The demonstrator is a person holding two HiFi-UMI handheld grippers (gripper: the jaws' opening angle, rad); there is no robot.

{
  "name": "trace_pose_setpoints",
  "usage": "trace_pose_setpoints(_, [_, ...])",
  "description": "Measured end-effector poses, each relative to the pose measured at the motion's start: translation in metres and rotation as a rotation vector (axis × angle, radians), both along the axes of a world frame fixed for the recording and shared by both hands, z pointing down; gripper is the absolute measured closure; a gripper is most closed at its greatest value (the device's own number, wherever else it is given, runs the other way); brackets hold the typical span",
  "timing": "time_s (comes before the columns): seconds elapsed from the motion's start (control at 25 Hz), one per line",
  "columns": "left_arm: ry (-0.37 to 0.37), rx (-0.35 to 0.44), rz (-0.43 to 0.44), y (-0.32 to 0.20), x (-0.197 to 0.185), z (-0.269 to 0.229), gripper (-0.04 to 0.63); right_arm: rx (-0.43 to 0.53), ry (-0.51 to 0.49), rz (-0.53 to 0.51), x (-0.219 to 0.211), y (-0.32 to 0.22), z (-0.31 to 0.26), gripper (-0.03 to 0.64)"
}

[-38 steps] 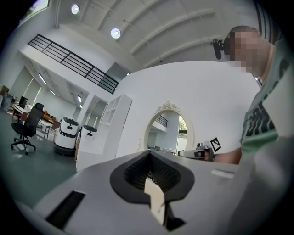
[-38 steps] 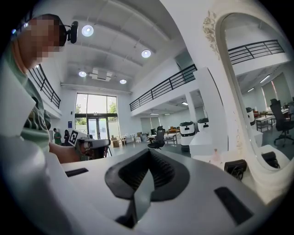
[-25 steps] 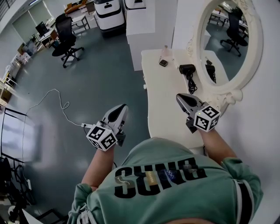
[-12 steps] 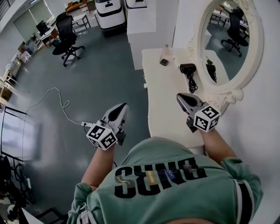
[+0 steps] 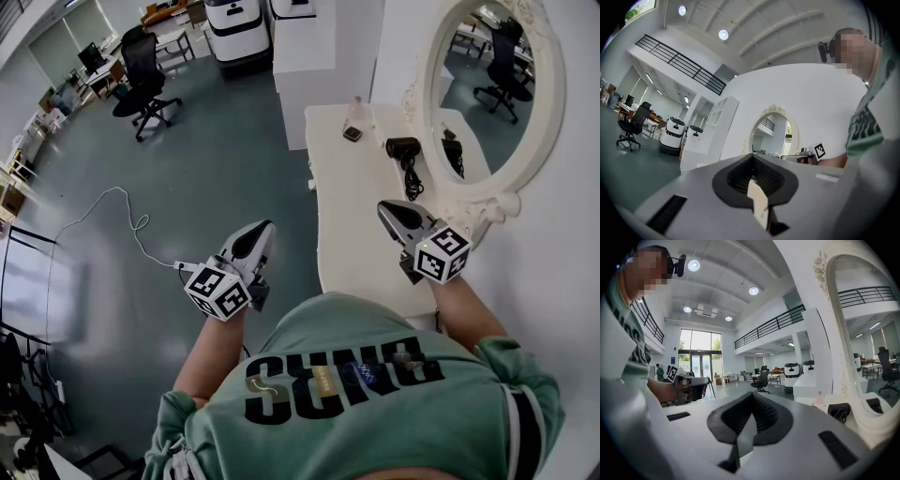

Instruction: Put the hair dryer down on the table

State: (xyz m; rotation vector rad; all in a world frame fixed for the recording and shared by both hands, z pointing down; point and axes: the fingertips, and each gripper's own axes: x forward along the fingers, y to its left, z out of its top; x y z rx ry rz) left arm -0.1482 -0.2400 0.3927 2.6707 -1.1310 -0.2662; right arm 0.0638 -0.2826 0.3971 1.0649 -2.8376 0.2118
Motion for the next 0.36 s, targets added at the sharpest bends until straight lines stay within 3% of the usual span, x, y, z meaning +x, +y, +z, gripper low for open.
trace_pose_setpoints(0.36, [0.005, -0.009, -0.002, -0.0009, -0.0003, 0.0009, 0.598, 0.006, 0.013, -0.009, -0.0021, -0.0005, 0.001, 0.623])
